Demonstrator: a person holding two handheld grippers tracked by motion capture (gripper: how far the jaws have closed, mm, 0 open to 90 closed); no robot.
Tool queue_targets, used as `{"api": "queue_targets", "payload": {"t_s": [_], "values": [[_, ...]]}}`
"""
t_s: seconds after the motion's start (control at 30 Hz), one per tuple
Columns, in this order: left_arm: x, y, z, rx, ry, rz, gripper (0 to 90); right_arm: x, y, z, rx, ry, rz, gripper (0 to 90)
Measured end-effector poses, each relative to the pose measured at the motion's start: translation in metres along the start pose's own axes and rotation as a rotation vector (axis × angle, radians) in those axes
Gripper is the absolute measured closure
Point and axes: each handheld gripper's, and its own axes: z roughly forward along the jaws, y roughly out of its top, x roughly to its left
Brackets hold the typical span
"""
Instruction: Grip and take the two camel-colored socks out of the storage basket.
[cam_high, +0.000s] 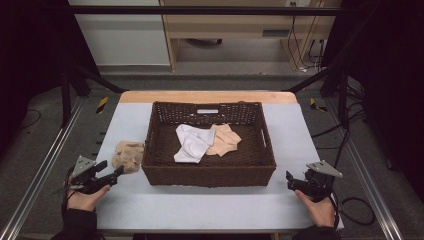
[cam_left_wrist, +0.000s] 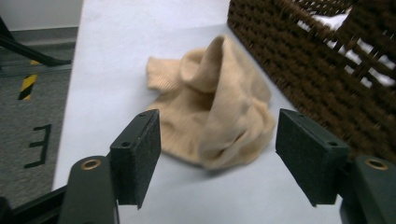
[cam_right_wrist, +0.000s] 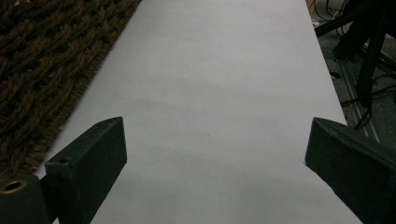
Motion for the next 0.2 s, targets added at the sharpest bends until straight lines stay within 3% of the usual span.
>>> {"api": "queue_targets", "payload": {"t_s": [0.2], "values": [[0.0081,-0.0109,-0.0064,0.032,0.03,0.004,28.0,-0.0017,-0.0008,0.0008,0.017,-0.006,0.007,5.8]]}}
